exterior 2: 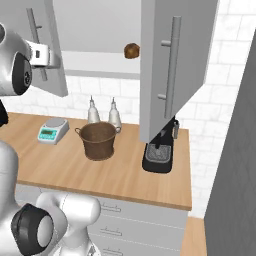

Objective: Open the cabinet, pick up the bread from the cabinet and place it in the basket. Then move the basket to the dining counter.

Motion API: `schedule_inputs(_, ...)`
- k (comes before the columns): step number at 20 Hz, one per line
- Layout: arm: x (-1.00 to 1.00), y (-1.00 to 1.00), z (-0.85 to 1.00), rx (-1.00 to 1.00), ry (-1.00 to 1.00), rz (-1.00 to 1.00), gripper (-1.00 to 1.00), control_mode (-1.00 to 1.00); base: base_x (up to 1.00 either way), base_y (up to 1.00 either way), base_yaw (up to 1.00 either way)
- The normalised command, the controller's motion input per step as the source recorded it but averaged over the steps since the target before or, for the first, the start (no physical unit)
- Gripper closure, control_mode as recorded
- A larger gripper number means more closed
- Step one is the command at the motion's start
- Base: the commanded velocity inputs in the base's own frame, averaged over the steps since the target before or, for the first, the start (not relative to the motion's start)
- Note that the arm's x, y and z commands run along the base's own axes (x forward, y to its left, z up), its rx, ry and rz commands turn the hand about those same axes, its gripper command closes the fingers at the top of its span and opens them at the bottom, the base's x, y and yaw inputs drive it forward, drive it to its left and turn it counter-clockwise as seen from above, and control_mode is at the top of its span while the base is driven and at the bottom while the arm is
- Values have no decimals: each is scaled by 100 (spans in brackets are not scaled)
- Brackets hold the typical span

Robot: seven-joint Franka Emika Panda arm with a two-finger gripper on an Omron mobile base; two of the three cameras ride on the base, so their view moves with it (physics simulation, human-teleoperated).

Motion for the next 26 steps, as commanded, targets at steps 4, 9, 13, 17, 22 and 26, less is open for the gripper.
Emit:
schedule_inputs(4,-100,95,-12,1,1,3,-100,-100,0,0,0)
schedule_inputs(9,-93,-37,8,20,0,0,-100,-100,0,0,0)
schedule_inputs(13,-57,-100,44,33,0,0,-100,-100,0,0,0)
schedule_inputs(17,19,-100,36,39,7,-3,-100,-100,0,0,0)
schedule_inputs(22,100,-73,-14,25,23,0,-100,-100,0,0,0)
schedule_inputs(26,100,-7,-41,11,22,0,-100,-100,0,0,0)
